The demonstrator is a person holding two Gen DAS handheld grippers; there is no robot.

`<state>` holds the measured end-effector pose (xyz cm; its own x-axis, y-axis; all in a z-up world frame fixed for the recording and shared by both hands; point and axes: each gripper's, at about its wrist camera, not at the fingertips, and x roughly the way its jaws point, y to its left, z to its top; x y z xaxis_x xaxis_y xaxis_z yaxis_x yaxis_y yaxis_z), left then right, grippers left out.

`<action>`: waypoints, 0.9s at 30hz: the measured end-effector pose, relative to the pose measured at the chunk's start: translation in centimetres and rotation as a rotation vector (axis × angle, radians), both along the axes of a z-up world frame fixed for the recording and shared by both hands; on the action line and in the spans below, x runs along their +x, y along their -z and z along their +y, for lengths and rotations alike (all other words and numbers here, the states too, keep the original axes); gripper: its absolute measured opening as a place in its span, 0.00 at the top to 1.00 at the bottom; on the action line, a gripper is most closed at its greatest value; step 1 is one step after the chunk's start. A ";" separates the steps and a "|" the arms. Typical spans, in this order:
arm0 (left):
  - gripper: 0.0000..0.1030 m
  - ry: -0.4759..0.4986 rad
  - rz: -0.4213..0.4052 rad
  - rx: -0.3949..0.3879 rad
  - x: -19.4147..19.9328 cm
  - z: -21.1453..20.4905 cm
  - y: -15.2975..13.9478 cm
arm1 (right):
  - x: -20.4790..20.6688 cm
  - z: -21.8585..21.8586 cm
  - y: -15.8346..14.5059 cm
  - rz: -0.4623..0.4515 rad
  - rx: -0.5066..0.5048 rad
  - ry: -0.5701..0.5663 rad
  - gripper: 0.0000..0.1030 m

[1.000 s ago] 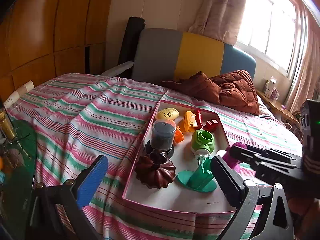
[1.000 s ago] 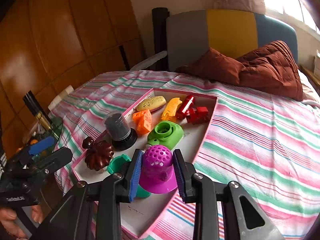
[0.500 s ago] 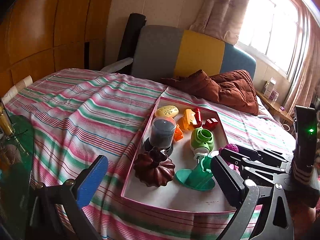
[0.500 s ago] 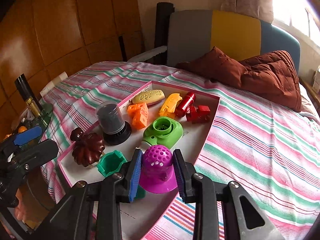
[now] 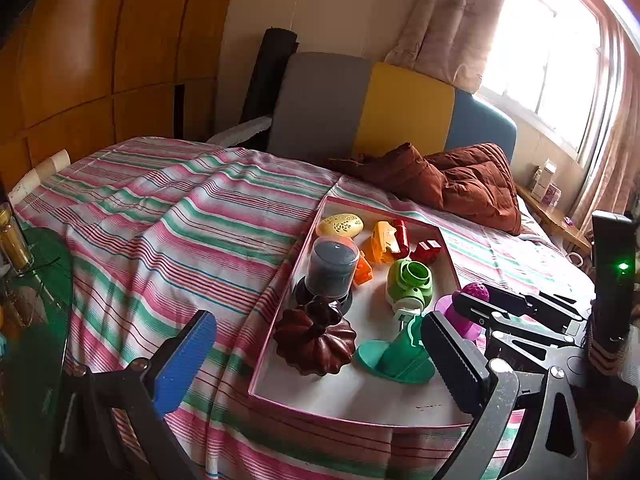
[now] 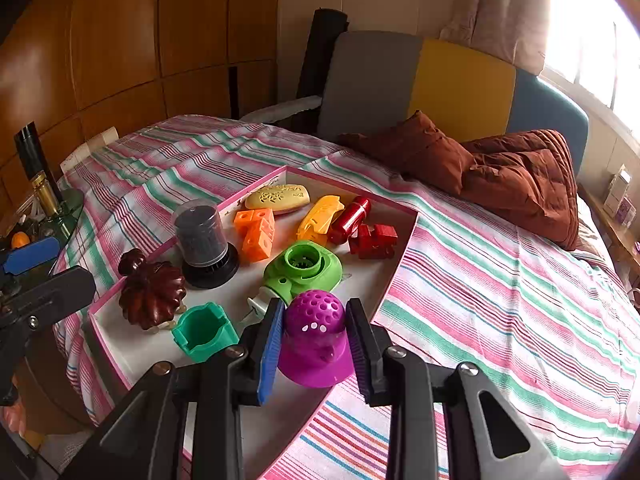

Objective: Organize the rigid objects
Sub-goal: 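Lower the magenta piece into the tray and open the right tool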

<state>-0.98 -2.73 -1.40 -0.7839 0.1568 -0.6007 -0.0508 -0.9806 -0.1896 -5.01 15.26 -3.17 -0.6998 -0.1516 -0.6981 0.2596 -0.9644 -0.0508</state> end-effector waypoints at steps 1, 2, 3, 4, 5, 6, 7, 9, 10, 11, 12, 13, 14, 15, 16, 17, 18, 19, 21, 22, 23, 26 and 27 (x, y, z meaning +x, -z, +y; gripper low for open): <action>0.00 -0.003 -0.001 -0.001 0.0 0.0 0.0 | -0.1 0.0 0.1 -0.004 -0.003 -0.001 0.70; 0.00 -0.006 0.000 0.001 0.0 -0.1 -0.1 | -0.3 0.1 0.1 -0.010 -0.006 -0.003 0.70; 0.00 -0.008 0.001 0.002 -0.1 -0.1 -0.1 | -0.4 0.0 0.2 -0.017 -0.010 -0.008 0.70; 0.00 -0.011 0.002 0.002 -0.1 -0.2 -0.2 | -0.5 0.0 0.4 -0.027 -0.016 -0.011 0.70; 0.00 -0.016 0.005 0.001 0.0 -0.3 -0.2 | -0.5 0.0 0.4 -0.034 -0.025 -0.013 0.70; 0.00 -0.021 0.009 0.003 0.0 -0.4 -0.3 | -0.4 0.0 0.3 -0.035 -0.035 -0.018 0.70; 0.00 -0.026 0.014 0.006 0.1 -0.6 -0.4 | -0.3 0.0 0.3 -0.044 -0.054 -0.029 0.70; 0.00 -0.034 0.017 0.010 0.0 -0.8 -0.4 | 0.1 -0.1 0.3 -0.069 -0.106 -0.050 0.70; 0.00 -0.037 0.016 0.013 0.0 -0.9 -0.4 | 0.2 -0.1 0.4 -0.084 -0.132 -0.058 0.70; 0.00 -0.040 0.015 0.016 -0.1 -1.0 -0.4 | 0.2 -0.1 0.5 -0.098 -0.158 -0.062 0.70; 0.00 -0.042 0.012 0.017 -0.1 -1.1 -0.4 | 0.4 0.0 0.5 -0.104 -0.172 -0.058 0.70; 0.00 -0.044 0.008 0.018 -0.2 -1.1 -0.4 | 0.4 0.0 0.5 -0.103 -0.175 -0.053 0.70; 0.00 -0.046 0.007 0.021 -0.2 -1.2 -0.4 | 0.4 0.0 0.4 -0.095 -0.169 -0.049 0.70; 0.00 -0.048 0.007 0.022 -0.2 -1.3 -0.4 | 0.4 0.0 0.4 -0.085 -0.155 -0.044 0.70; 0.00 -0.048 0.006 0.022 -0.2 -1.3 -0.4 | 0.3 0.0 0.3 -0.076 -0.138 -0.037 0.70; 0.00 -0.049 0.008 0.022 -0.2 -1.3 -0.5 | 0.1 0.0 0.2 -0.070 -0.125 -0.032 0.70; 0.00 -0.051 0.009 0.022 -0.1 -1.3 -0.5 | -0.2 0.1 0.2 -0.067 -0.113 -0.026 0.70; 0.00 -0.051 0.009 0.022 -0.1 -1.2 -0.6 | -0.3 0.1 0.2 -0.066 -0.102 -0.021 0.70; 0.00 -0.049 0.013 0.020 -0.1 -1.2 -0.6 | -0.6 0.1 0.3 -0.067 -0.090 -0.014 0.70; 0.00 -0.048 0.014 0.015 -0.1 -1.0 -0.6 | -0.8 0.2 0.3 -0.069 -0.085 -0.013 0.70; 0.00 -0.047 0.015 0.008 0.0 -0.9 -0.7 | -1.0 0.3 0.4 -0.071 -0.081 -0.011 0.70; 0.00 -0.059 0.020 -0.025 0.1 -0.3 -1.0 | -1.2 0.4 0.7 -0.097 -0.084 -0.007 0.70; 0.00 -0.069 0.021 -0.035 0.1 -0.2 -1.1 | -1.2 0.6 0.8 -0.107 -0.088 -0.003 0.70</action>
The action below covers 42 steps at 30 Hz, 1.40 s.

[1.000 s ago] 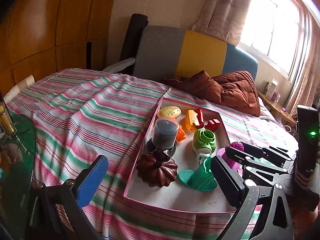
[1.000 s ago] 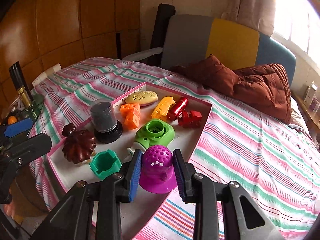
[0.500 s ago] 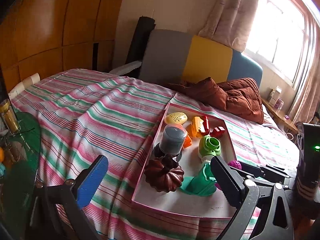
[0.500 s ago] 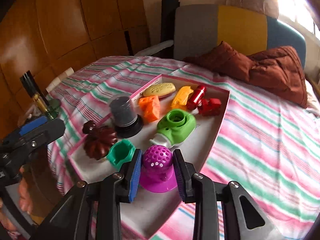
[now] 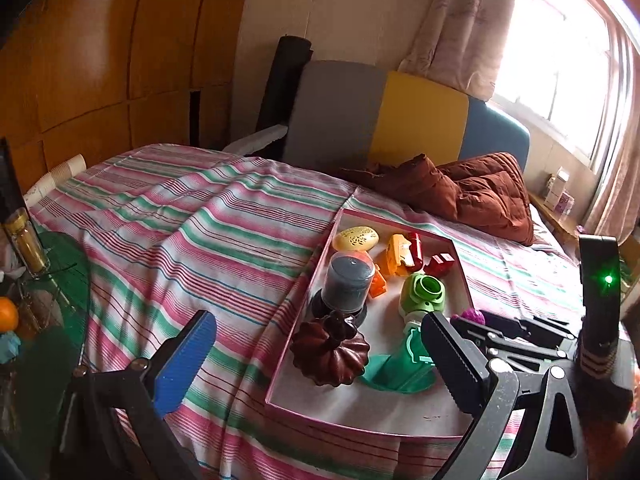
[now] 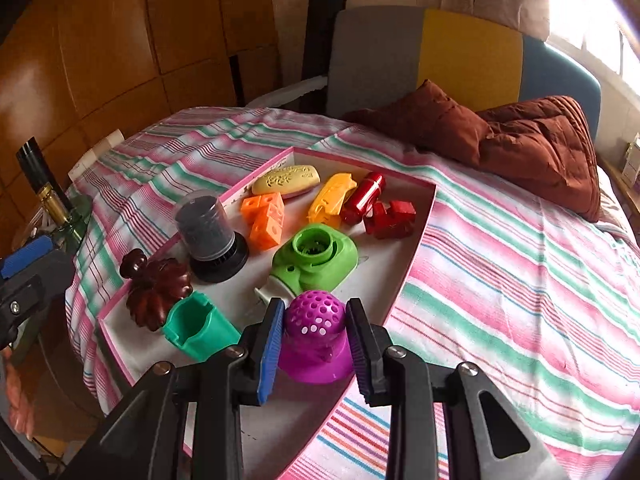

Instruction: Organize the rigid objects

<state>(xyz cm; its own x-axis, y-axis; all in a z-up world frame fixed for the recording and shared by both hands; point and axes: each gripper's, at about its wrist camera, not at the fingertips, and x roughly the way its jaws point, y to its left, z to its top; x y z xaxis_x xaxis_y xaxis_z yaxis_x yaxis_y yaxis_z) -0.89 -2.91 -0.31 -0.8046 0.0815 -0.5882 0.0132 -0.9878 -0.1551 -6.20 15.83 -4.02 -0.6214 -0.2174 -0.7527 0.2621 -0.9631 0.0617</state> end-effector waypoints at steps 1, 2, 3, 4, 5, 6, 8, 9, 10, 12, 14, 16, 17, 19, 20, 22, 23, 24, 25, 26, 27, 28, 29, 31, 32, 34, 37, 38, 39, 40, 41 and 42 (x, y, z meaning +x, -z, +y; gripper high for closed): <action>0.00 -0.010 0.002 -0.007 0.0 0.1 -0.1 | 0.1 0.0 0.2 -0.018 -0.005 0.002 0.70; 0.00 -0.019 0.006 -0.012 0.1 0.1 -0.2 | 0.1 0.0 0.5 -0.039 -0.013 0.000 0.70; 0.00 -0.026 0.010 -0.014 0.2 0.1 -0.3 | 0.2 0.0 0.7 -0.055 -0.024 -0.003 0.70; 0.00 -0.033 0.013 -0.015 0.2 0.2 -0.4 | 0.3 0.1 0.7 -0.063 -0.033 -0.004 0.69; 0.00 -0.036 0.016 -0.015 0.3 0.1 -0.4 | 0.5 0.1 0.8 -0.069 -0.039 -0.004 0.68; 0.00 -0.039 0.020 -0.015 0.4 0.1 -0.5 | 0.7 0.0 0.8 -0.072 -0.042 -0.001 0.66; 0.00 -0.039 0.031 -0.019 0.5 0.2 -0.6 | 1.3 0.1 0.5 -0.060 -0.063 0.012 0.63; 0.00 -0.039 0.035 -0.023 0.6 0.2 -0.7 | 1.6 0.2 0.2 -0.053 -0.079 0.017 0.62; 0.00 -0.038 0.038 -0.024 0.7 0.3 -0.8 | 1.8 0.4 0.0 -0.046 -0.090 0.029 0.62; 0.00 -0.038 0.043 -0.026 0.7 0.3 -0.9 | 2.3 0.4 -0.4 -0.031 -0.106 0.053 0.61; 0.00 -0.035 0.035 -0.024 0.8 0.4 -1.0 | 2.8 0.3 -0.9 -0.020 -0.117 0.071 0.59; 0.00 -0.028 0.013 -0.021 0.6 0.4 -0.9 | 3.1 0.2 -1.1 -0.017 -0.110 0.086 0.57; 0.00 -0.028 0.003 -0.021 0.6 0.4 -1.0 | 3.1 0.1 -1.2 -0.017 -0.104 0.091 0.57; 0.00 -0.029 -0.011 -0.024 0.7 0.4 -0.9 | 3.4 -0.1 -1.4 -0.021 -0.101 0.095 0.57; 0.00 -0.033 -0.015 -0.026 0.7 0.4 -0.8 | 3.5 -0.2 -1.6 -0.020 -0.102 0.094 0.57; 0.00 -0.038 -0.014 -0.023 0.9 0.3 -0.9 | 3.8 -0.4 -1.9 -0.007 -0.087 0.104 0.53; 0.00 -0.036 -0.016 -0.017 0.9 0.3 -0.8 | 4.0 -0.6 -2.0 0.000 -0.075 0.107 0.50; 0.00 -0.034 -0.019 -0.009 0.9 0.1 -0.9 | 4.1 -0.8 -2.1 0.007 -0.059 0.112 0.46; 0.00 -0.032 -0.023 0.001 0.9 -0.1 -0.9 | 4.3 -1.0 -2.2 0.015 -0.038 0.123 0.43; 0.00 -0.031 -0.029 0.010 0.8 -0.3 -0.9 | 4.5 -1.2 -2.4 0.025 -0.019 0.135 0.42; 0.00 -0.037 -0.032 0.017 0.8 -0.5 -0.9 | 4.7 -1.4 -2.6 0.034 -0.007 0.145 0.40; 0.00 -0.041 -0.033 0.020 0.8 -0.6 -1.1 | 4.8 -1.5 -2.8 0.042 -0.001 0.155 0.37; 0.00 -0.044 -0.033 0.020 0.8 -0.7 -1.2 | 4.9 -1.5 -2.9 0.047 0.000 0.166 0.35; 0.00 -0.053 -0.030 0.012 0.9 -0.8 -1.5 | 5.1 -1.6 -3.2 0.051 0.001 0.183 0.33; 0.00 -0.055 -0.033 0.009 0.9 -0.8 -1.6 | 5.1 -1.7 -3.3 0.052 0.004 0.192 0.33; 0.00 -0.047 -0.048 0.006 0.8 -0.8 -2.0 | 5.1 -1.9 -3.5 0.058 0.016 0.212 0.33; 0.00 -0.039 -0.054 -0.008 0.8 -0.4 -2.4 | 5.1 -2.0 -3.7 0.067 0.040 0.252 0.32; 0.00 -0.038 -0.055 -0.012 0.8 -0.3 -2.5 | 5.1 -1.9 -3.8 0.069 0.036 0.259 0.32; 0.00 -0.038 -0.054 -0.019 0.9 -0.2 -2.6 | 5.1 -1.7 -3.8 0.071 0.023 0.266 0.32; 0.00 -0.041 -0.050 -0.031 0.9 0.0 -2.8 | 5.2 -1.5 -3.9 0.074 0.013 0.274 0.32; 0.00 -0.041 -0.048 -0.044 1.0 0.2 -2.9 | 5.2 -1.3 -4.0 0.075 0.007 0.284 0.32; 0.00 -0.038 -0.044 -0.055 1.0 0.3 -3.0 | 5.2 -1.1 -4.1 0.076 0.005 0.296 0.31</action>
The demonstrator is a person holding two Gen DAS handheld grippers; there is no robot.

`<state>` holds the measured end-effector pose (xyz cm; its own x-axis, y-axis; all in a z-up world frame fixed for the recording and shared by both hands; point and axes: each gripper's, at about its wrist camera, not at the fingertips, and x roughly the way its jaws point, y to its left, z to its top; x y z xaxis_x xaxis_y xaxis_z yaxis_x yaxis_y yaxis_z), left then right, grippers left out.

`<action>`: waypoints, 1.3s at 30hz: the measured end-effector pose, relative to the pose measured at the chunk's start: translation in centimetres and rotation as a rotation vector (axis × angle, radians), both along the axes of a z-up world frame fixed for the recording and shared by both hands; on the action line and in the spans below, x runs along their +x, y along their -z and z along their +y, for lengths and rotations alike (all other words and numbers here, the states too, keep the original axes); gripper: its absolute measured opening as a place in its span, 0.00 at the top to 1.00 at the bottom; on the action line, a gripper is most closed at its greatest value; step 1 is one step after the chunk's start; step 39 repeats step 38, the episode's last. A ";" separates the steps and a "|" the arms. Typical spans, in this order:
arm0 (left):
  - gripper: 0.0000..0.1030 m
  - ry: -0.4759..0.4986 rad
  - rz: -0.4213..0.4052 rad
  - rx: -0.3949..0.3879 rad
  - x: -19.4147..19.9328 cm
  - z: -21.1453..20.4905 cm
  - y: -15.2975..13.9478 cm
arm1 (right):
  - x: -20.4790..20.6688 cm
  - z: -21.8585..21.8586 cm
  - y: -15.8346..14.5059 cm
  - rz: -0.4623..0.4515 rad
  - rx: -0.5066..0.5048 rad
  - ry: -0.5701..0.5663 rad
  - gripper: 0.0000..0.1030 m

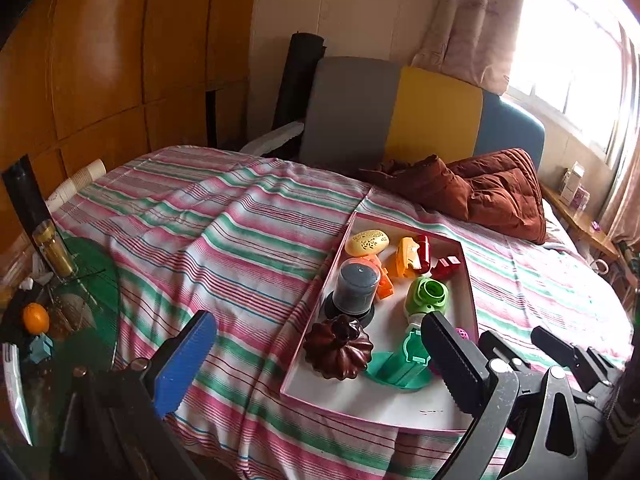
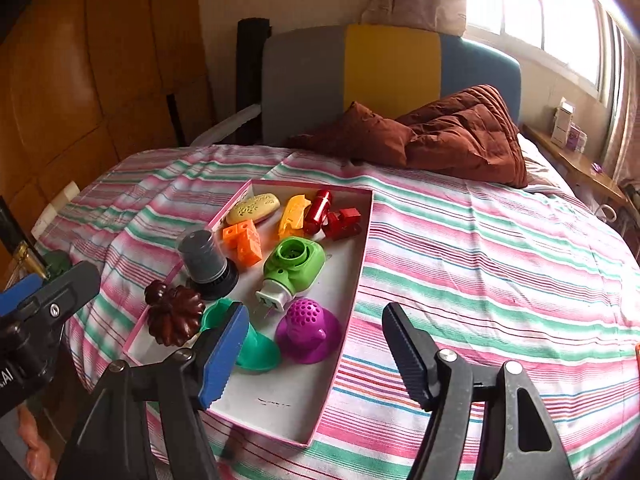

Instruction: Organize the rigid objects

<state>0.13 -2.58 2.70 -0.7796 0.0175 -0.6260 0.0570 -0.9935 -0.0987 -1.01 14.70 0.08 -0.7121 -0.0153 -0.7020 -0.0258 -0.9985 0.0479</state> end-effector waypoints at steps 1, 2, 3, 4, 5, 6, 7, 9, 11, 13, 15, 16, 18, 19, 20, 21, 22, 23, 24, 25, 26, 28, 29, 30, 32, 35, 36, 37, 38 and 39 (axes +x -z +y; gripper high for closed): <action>0.00 -0.006 0.003 -0.015 0.0 0.1 -0.1 | -0.1 0.1 -0.1 0.000 0.001 0.010 0.31; 0.00 -0.020 0.008 -0.031 0.0 0.3 -0.1 | -0.1 0.1 -0.2 -0.002 0.003 0.022 0.31; 0.00 -0.032 0.015 -0.039 0.0 0.3 0.0 | -0.2 0.2 -0.3 -0.003 0.005 0.033 0.31; 0.00 -0.050 0.018 -0.045 0.0 0.2 0.1 | -0.2 0.2 -0.4 -0.003 0.003 0.039 0.31; 0.00 -0.070 0.014 -0.041 0.0 0.0 0.2 | -0.2 0.3 -0.4 -0.002 -0.002 0.039 0.31; 0.00 -0.082 0.003 -0.027 -0.1 -0.2 0.3 | -0.2 0.4 -0.5 0.000 -0.007 0.041 0.31; 0.00 -0.095 -0.018 -0.007 -0.3 -0.6 0.5 | -0.2 0.4 -0.5 0.001 -0.009 0.043 0.31; 0.00 -0.107 -0.061 0.040 -0.6 -1.2 0.8 | -0.1 0.5 -0.6 0.002 -0.007 0.047 0.31; 0.00 -0.102 -0.088 0.051 -0.9 -1.5 1.0 | -0.1 0.5 -0.6 0.003 -0.007 0.053 0.31; 0.00 -0.090 -0.096 0.027 -1.0 -1.2 1.1 | -0.2 0.6 -0.6 0.000 -0.011 0.063 0.31; 0.00 -0.064 -0.104 -0.006 -0.9 -0.5 1.1 | -0.3 0.8 -0.4 -0.005 -0.015 0.069 0.31; 0.00 -0.044 -0.107 -0.023 -0.8 -0.1 1.1 | -0.3 0.9 -0.4 -0.009 -0.011 0.075 0.31; 0.00 -0.003 -0.104 -0.061 -0.5 0.7 1.0 | -0.3 1.0 -0.2 -0.018 -0.007 0.084 0.31; 0.00 0.018 -0.102 -0.088 -0.3 1.1 1.0 | -0.4 1.1 -0.1 -0.023 -0.006 0.089 0.31; 0.00 0.036 -0.096 -0.111 0.0 1.6 0.9 | -0.4 1.2 0.0 -0.025 -0.006 0.094 0.31; 0.00 0.052 -0.084 -0.127 0.2 2.0 0.8 | -0.4 1.3 0.0 -0.026 -0.009 0.097 0.31; 0.00 0.065 -0.073 -0.136 0.4 2.4 0.8 | -0.4 1.4 0.0 -0.027 -0.011 0.098 0.31; 0.00 0.075 -0.065 -0.140 0.7 2.6 0.7 | -0.4 1.5 0.1 -0.028 -0.009 0.103 0.31; 0.00 0.085 -0.058 -0.136 0.9 2.8 0.6 | -0.4 1.6 0.1 -0.028 -0.008 0.107 0.31; 0.00 0.095 -0.057 -0.127 1.0 3.0 0.6 | -0.4 1.6 0.1 -0.027 -0.010 0.107 0.31; 0.00 0.105 -0.059 -0.119 1.0 3.1 0.5 | -0.4 1.7 0.1 -0.027 -0.009 0.106 0.31; 0.00 0.110 -0.061 -0.114 1.0 3.3 0.4 | -0.4 1.8 0.0 -0.026 -0.008 0.111 0.31; 0.00 0.112 -0.061 -0.114 1.0 3.3 0.4 | -0.4 1.9 0.1 -0.026 -0.013 0.109 0.31; 0.00 0.112 -0.061 -0.116 1.0 3.3 0.4 | -0.4 1.9 0.1 -0.027 -0.015 0.108 0.31; 0.00 0.112 -0.060 -0.117 1.0 3.4 0.3 | -0.5 1.9 0.1 -0.029 -0.013 0.109 0.31; 0.00 0.099 -0.051 -0.134 1.2 3.5 0.4 | -0.5 1.8 0.2 -0.032 -0.016 0.105 0.31; 0.00 0.100 -0.050 -0.139 1.2 3.6 0.5 | -0.5 1.8 0.2 -0.033 -0.019 0.105 0.31; 0.00 0.101 -0.055 -0.140 1.2 3.6 0.6 | -0.5 1.8 0.2 -0.034 -0.022 0.104 0.31; 0.00 0.105 -0.063 -0.134 1.0 3.5 0.7 | -0.5 1.9 0.2 -0.035 -0.024 0.105 0.31; 0.00 0.105 -0.063 -0.134 1.0 3.5 0.7 | -0.5 1.9 0.2 -0.035 -0.024 0.105 0.31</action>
